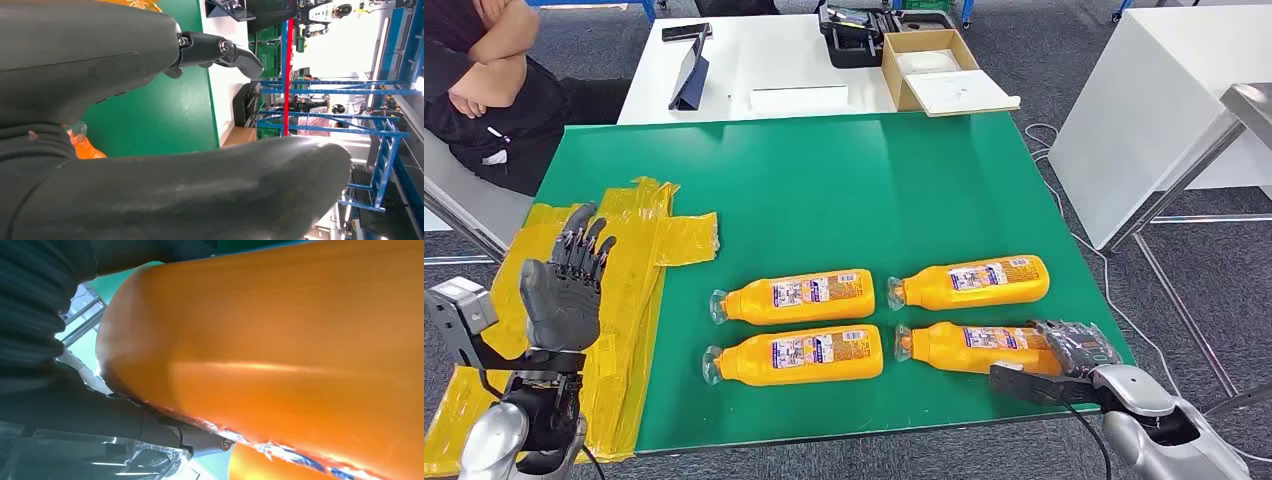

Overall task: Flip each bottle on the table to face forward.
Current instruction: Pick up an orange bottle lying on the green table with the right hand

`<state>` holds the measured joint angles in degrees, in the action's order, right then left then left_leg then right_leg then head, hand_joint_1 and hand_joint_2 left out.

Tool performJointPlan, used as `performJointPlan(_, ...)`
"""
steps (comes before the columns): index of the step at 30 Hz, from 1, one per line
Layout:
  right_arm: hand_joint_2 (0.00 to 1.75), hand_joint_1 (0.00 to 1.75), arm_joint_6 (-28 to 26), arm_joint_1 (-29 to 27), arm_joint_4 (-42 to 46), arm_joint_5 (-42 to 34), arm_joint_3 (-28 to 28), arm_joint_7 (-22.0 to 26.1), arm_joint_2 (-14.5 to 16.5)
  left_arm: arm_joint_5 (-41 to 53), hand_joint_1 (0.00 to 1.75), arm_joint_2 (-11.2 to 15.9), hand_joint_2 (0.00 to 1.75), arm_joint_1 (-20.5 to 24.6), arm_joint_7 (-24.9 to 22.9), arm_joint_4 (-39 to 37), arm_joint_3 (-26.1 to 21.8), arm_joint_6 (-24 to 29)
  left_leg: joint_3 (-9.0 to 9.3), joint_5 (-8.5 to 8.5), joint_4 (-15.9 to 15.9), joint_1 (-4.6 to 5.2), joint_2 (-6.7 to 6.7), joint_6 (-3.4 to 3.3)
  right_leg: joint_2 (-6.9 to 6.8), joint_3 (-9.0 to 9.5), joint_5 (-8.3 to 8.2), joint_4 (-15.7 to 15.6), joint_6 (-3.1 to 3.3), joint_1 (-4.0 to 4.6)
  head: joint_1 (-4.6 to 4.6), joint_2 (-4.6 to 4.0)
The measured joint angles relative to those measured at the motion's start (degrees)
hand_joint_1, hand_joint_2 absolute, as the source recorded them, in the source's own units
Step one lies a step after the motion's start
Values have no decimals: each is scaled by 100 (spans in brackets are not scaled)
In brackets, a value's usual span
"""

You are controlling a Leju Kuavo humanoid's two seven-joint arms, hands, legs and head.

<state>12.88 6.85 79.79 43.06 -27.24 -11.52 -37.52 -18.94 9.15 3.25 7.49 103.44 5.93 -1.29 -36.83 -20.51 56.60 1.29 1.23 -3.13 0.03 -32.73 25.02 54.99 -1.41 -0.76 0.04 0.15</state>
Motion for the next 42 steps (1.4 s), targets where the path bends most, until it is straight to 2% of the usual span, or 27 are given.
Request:
performJointPlan(13, 175, 175, 88, -127, 84, 60, 186, 9, 97, -23, 0, -35, 0, 199, 4, -258, 80, -74, 6, -1, 0, 0, 0, -1, 0, 10, 1, -6, -2, 0, 0, 0)
performJointPlan(18, 175, 175, 15, -466, 475, -231, 377, 49, -31, -114, 0, -36, 0, 141, 24, -269, 61, -49, 6, -5, 0, 2, 5, -7, -3, 26, 5, -7, -9, -1, 0, 0)
performJointPlan(22, 175, 175, 45, -1129, 1318, -563, 891, 65, -162, -188, 0, -36, 0, -85, 52, -237, -65, 3, -14, -5, 0, 11, 5, -11, -4, 64, 4, -6, -12, -5, -1, 0)
performJointPlan(28, 175, 175, 270, -1817, 2583, -620, 1953, 154, -126, -198, 0, -55, 0, -309, 58, -99, -267, 23, -21, -9, -1, 14, 1, -9, -3, 47, 8, -6, -12, -11, -1, 0)
performJointPlan(34, 175, 175, 445, -2164, 3504, -298, 2654, 257, 73, -172, 0, -112, 0, -438, 58, 14, -411, 29, -22, -11, -2, 14, 2, -8, -3, 45, 10, -6, -12, -12, -1, 0)
performJointPlan(38, 175, 175, 446, -2130, 3797, -184, 2930, 375, 371, -106, 0, -159, 0, -487, 41, 63, -482, 37, -22, -12, -2, 14, 1, -8, -1, 45, 10, -6, -12, -12, -2, 0)
performJointPlan(42, 175, 175, 272, -1749, 3800, -264, 2965, 548, 826, 3, 0, -232, 175, -451, -58, 70, -467, 20, -21, -10, -2, 14, -2, -9, 0, 43, 8, -6, -12, -12, -2, 0)
